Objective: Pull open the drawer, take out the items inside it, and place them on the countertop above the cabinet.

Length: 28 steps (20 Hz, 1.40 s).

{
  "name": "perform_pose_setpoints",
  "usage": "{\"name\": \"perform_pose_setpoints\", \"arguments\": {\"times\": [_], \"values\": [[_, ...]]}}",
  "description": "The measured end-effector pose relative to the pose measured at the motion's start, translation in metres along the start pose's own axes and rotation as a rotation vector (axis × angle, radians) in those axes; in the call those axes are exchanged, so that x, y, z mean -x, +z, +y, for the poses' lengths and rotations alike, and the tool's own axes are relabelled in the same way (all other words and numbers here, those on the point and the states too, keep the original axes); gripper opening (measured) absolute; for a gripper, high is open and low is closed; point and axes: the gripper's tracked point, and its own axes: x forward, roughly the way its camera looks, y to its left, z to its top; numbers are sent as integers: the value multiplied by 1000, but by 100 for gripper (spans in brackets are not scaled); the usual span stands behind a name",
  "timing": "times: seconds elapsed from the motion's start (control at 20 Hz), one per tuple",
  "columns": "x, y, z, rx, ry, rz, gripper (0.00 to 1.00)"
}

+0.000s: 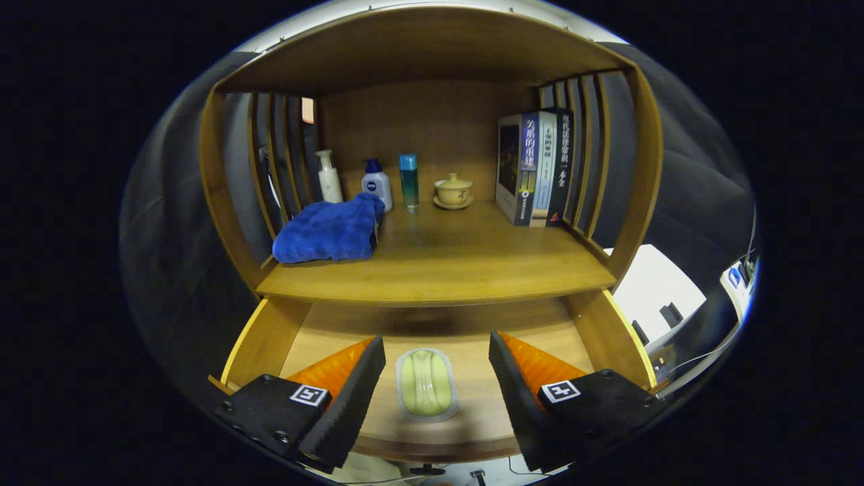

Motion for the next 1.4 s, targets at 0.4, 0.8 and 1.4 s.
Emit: {"name": "perform_pose_setpoints", "arguments": {"times": [0.4, 0.8, 1.4], "values": [[-57, -38, 4, 66, 12, 292, 98], [-76, -85, 5, 76, 8, 506, 58], [-34, -57, -5, 31, 1, 469, 23]]}}
